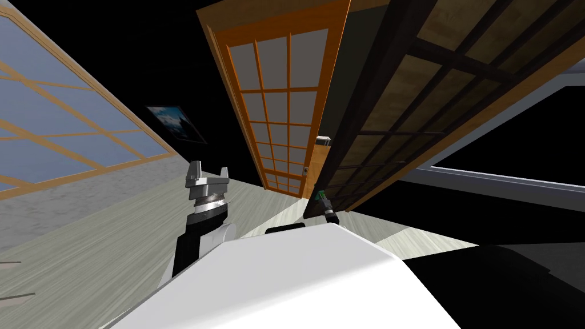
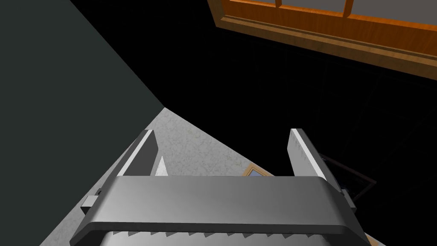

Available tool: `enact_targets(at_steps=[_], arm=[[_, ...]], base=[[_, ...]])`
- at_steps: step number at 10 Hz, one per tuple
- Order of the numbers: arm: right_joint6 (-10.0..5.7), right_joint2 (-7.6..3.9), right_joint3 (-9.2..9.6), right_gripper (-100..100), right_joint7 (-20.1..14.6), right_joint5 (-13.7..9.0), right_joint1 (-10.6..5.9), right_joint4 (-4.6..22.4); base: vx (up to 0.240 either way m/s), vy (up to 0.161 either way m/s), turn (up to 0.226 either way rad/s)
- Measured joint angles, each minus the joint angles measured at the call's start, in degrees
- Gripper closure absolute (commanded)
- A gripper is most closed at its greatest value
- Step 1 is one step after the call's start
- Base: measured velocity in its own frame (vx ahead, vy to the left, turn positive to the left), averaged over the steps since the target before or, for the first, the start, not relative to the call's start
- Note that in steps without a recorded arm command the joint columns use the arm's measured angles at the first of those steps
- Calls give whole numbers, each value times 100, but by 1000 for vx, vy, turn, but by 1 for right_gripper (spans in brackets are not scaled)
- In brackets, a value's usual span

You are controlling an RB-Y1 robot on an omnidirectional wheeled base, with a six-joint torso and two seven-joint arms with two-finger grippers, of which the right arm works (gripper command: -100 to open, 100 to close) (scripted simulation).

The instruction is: Pull the door open

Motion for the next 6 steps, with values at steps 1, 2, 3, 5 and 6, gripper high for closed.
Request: enact_targets(at_steps=[1,2,3,5,6], arm=[[-23,-19,57,100,-155,-98,-21,32],[-4,-17,93,100,-276,-138,0,-12],[-11,-24,132,100,-403,-206,-28,25],[46,-20,222,100,-660,-329,-2,-65],[27,-43,261,100,-789,-401,-45,-5]], base=[[-45,-20,23],[-40,-17,21],[-47,-21,33],[-36,-20,40],[-60,-29,64]])
